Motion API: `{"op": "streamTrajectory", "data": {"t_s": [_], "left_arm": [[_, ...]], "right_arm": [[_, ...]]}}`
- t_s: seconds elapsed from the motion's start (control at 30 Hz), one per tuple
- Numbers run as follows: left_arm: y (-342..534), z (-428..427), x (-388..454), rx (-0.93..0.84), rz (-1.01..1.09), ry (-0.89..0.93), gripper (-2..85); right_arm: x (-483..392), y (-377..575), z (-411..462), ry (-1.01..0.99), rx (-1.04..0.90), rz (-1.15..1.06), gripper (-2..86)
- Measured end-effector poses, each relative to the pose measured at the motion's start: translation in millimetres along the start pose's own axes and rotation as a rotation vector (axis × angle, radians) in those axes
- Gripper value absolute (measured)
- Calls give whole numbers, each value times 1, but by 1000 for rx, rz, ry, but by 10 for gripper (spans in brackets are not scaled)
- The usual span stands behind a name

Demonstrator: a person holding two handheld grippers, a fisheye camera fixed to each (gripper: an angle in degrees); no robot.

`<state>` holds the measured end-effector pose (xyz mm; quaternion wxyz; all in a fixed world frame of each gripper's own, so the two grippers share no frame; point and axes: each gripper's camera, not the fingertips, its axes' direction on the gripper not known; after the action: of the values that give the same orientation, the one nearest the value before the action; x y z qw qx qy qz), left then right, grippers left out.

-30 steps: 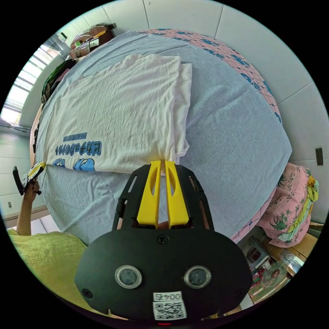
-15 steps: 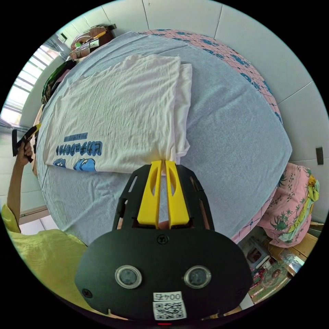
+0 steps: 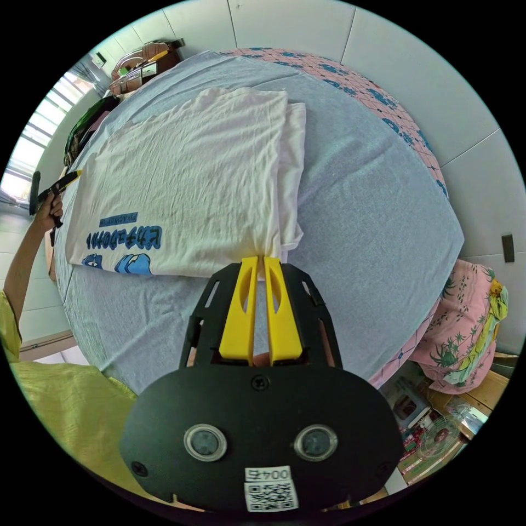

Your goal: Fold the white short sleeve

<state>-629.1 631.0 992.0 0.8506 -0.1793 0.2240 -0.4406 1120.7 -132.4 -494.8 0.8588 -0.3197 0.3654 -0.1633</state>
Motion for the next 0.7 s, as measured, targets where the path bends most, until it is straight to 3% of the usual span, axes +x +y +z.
{"op": "streamTrajectory", "data": {"t_s": [0.1,0.33,0.57,0.7], "left_arm": [[6,4,5,-27,10,-86,9],[41,-29,-3,8,-96,-58,16],[152,-80,81,62,36,200,6],[201,-56,126,-55,85,7,3]], "right_arm": [[-2,3,-4,5,-2,-6,37],[-2,13,-16,-4,4,10,37],[-4,29,-28,-10,23,31,37],[-4,41,-34,-22,49,45,37]]}}
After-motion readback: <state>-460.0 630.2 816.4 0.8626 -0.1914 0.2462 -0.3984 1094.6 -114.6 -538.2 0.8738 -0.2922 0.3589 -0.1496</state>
